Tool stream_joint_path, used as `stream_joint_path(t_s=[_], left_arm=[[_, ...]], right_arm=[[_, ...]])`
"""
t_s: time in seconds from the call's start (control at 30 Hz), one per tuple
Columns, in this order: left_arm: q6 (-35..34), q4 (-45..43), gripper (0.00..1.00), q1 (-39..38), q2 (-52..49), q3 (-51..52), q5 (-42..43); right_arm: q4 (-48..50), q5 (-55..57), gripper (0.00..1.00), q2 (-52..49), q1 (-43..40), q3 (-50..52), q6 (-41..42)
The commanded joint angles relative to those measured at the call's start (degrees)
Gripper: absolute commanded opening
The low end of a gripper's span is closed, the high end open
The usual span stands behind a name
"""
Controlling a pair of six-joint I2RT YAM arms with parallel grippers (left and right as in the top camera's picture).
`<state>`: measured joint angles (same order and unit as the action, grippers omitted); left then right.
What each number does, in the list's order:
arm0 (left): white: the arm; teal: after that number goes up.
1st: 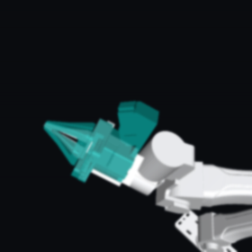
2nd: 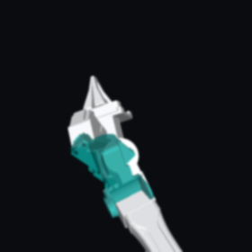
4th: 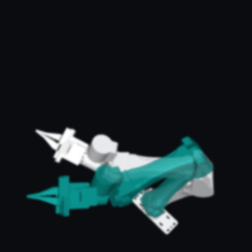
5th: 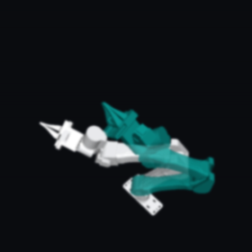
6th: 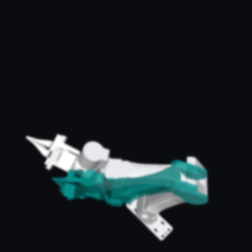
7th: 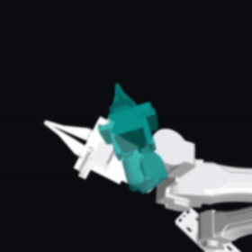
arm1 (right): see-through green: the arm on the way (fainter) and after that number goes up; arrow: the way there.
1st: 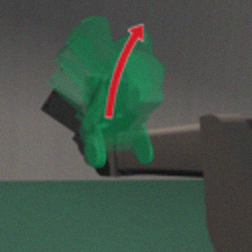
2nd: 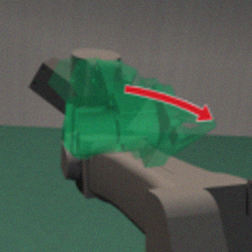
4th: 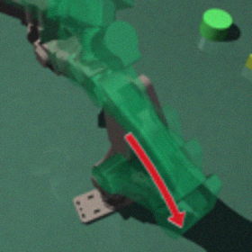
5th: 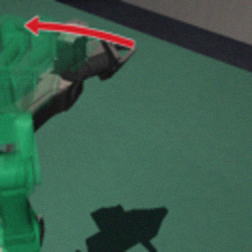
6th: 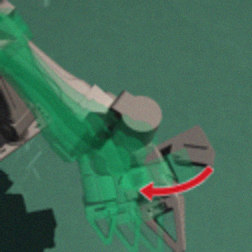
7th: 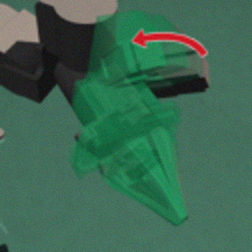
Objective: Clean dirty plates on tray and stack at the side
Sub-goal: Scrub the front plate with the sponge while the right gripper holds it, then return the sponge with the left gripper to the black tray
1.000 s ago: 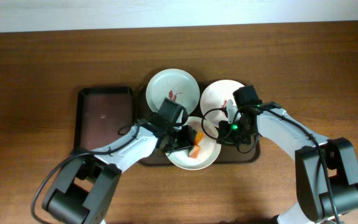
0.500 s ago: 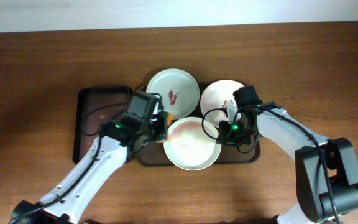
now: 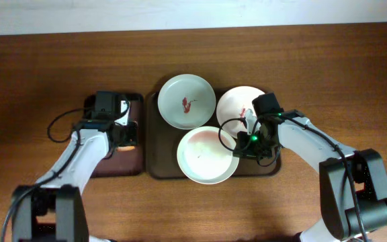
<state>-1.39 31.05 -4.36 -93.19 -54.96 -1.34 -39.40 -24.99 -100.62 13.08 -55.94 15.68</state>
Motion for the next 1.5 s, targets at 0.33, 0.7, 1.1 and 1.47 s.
stream_joint_path(t_s=[0.33, 0.7, 1.1, 1.47], left_arm=[[-1.11, 0.72, 0.0, -0.55, 9.05, -2.1, 21.09], [-24.63, -8.83, 0.0, -21.09, -0.94, -2.1, 27.52], [-30.23, -7.63, 0.0, -27.85, -8.5, -2.1, 14.21], [-23.76, -3.96, 0.0, -27.17, 1.11, -2.84, 6.88]], right_arm=[[-0.79, -0.07, 0.19, -0.15, 0.13, -0.52, -0.15], [-0.9, -0.07, 0.17, -0.15, 0.13, -0.55, -0.15], [-0.87, -0.07, 0.16, -0.15, 0.13, -0.55, -0.17], [-0.92, -0.07, 0.16, -0.15, 0.13, -0.55, -0.15]])
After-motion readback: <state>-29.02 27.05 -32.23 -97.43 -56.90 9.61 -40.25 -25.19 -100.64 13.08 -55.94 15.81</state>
